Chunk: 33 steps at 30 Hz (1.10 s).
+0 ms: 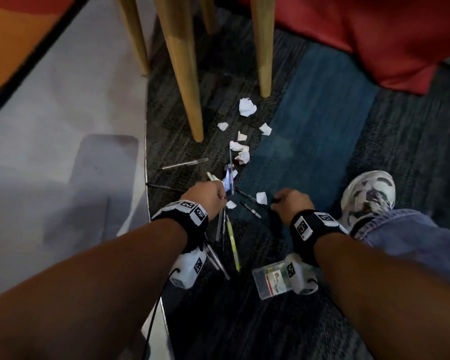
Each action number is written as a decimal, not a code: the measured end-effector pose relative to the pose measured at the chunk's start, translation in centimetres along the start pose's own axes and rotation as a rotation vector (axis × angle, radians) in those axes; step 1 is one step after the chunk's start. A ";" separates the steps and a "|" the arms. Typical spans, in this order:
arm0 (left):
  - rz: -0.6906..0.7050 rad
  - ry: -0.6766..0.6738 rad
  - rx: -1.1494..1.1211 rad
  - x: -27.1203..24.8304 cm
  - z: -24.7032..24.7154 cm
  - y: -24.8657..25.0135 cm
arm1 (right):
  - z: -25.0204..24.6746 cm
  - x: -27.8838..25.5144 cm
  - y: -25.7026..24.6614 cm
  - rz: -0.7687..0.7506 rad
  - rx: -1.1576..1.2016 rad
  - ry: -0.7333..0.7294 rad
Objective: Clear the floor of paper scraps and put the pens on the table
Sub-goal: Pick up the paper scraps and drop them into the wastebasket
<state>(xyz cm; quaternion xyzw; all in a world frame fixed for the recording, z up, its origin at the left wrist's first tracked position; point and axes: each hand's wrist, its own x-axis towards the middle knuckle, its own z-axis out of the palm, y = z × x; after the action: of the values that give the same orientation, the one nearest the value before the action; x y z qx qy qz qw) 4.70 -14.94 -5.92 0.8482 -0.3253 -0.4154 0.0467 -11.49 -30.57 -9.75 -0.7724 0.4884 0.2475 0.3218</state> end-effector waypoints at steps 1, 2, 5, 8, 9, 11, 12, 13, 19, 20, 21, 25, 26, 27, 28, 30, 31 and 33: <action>0.003 -0.024 0.020 0.7 0.6 0.1 | 0.5 0.3 0.1 -0.015 0.008 0.003; 0.010 -0.045 0.039 1.3 1.2 0.1 | 0.9 0.7 0.0 -0.040 0.013 0.010; 0.067 -0.056 0.127 2.7 2.8 0.3 | 2.0 1.6 -0.5 -0.126 0.006 0.038; 0.143 -0.076 0.227 3.5 4.2 0.4 | 2.5 2.7 -1.3 -0.170 -0.040 0.040; 0.164 -0.070 0.263 3.6 4.7 0.4 | 2.5 2.9 -1.5 -0.170 -0.056 0.042; 0.205 -0.033 0.346 3.8 5.6 0.3 | 2.6 3.5 -1.9 -0.146 -0.055 0.049; 0.212 -0.007 0.380 3.8 5.9 0.2 | 2.7 3.7 -2.1 -0.125 -0.044 0.054; 0.216 0.022 0.402 3.8 6.1 0.2 | 2.6 3.9 -2.3 -0.097 -0.035 0.059; 0.248 0.032 0.437 4.3 4.9 0.8 | 1.8 4.8 -4.0 -0.019 0.114 0.064; 0.246 0.031 0.429 4.4 4.5 0.8 | 1.5 4.9 -4.3 -0.026 0.134 0.074; 0.244 0.039 0.408 4.5 4.3 0.9 | 1.2 5.0 -4.7 -0.035 0.149 0.093; 0.226 0.113 0.149 4.7 2.6 1.1 | 0.0 6.0 -7.1 -0.188 0.185 0.196; 0.206 0.154 0.081 4.9 2.0 1.1 | -0.3 6.3 -7.9 -0.255 0.184 0.236; 0.178 0.189 0.025 5.2 1.5 1.0 | -0.6 6.6 -8.6 -0.315 0.177 0.273; 0.148 0.213 -0.019 5.5 1.1 0.9 | -0.8 6.9 -9.3 -0.369 0.157 0.298; 0.103 0.223 -0.064 6.2 0.5 0.5 | -1.1 7.4 -10.7 -0.444 0.062 0.279; 0.095 0.220 -0.063 6.4 0.4 0.2 | -1.1 7.6 -11.3 -0.471 0.004 0.245; 0.113 0.213 -0.027 6.9 0.7 -0.1 | -0.8 8.2 -12.1 -0.511 -0.097 0.164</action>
<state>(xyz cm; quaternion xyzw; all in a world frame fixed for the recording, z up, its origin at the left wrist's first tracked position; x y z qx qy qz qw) 7.36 -18.80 -11.08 0.8671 -0.3601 -0.3242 0.1155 2.88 -32.23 -11.79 -0.9026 0.2896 0.1183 0.2957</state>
